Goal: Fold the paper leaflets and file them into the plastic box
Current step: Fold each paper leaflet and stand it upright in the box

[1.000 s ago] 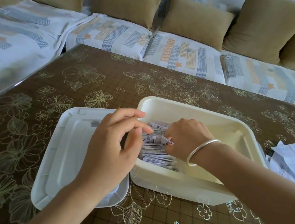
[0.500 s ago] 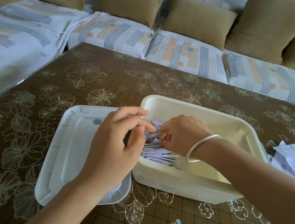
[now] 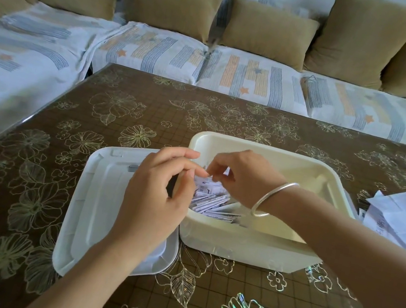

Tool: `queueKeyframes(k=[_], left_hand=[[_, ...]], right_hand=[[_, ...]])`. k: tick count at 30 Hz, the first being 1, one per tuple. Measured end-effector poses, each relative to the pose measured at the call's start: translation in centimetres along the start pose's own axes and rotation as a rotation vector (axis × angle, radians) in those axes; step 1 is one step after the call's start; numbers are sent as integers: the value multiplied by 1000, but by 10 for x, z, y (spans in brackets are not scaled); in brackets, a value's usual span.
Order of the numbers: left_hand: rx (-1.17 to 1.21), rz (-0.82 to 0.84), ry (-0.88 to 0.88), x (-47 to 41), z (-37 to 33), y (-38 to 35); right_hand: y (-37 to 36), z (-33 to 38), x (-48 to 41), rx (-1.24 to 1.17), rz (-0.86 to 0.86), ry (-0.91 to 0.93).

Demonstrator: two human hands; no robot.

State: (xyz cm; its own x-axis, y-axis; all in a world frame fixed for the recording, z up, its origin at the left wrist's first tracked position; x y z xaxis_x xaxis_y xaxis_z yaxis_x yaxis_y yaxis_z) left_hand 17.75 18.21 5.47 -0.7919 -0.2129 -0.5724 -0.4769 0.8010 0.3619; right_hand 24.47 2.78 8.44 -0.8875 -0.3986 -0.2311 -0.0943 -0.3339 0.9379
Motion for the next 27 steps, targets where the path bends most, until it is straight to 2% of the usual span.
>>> queueKeyframes(k=[3,7,10,13,15,17,18,20,22,27], left_hand=[[-65,-49,-53,-2,-10,6],[7,-114,-103,1,-46,13],[69,-98,-146,19,-77,5],[111,-11,-193,53,-104,-14],[142,66,-198,81,-116,-27],[160,156,-170,109,-121,-38],[157,194,-163,121,-121,-43],[144,254,-169,147,-121,-51],[138,299,-161,168,-119,-56],[116,342,-121,198,-107,-53]], right_hand=[[32,-5,18,-128,-139,-58],[74,-12,83,-291,-361,-149],[88,-26,146,-445,-597,-341],[79,-55,221,-326,-736,-572],[62,-79,269,-49,-675,-703],[41,-96,307,223,-375,-837],[30,-102,322,267,-198,-915],[14,-106,347,257,-10,-1010],[5,-101,357,288,-7,-938],[-6,-72,359,272,-221,-663]])
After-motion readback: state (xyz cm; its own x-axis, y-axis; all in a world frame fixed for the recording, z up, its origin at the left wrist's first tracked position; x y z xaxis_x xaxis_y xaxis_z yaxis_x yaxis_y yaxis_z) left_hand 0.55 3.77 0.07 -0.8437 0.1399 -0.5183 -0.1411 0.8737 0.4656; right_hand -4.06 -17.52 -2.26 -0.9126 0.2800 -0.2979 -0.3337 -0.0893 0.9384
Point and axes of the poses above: each hand's wrist, its own x-axis away from the middle knuckle, its own y-axis out of the back of the hand, z = x × y, the point moved 2 cm from there along -x, towards the middle knuckle, and after that the axes turned 13 degrees about -z, right-handed, at the moved point
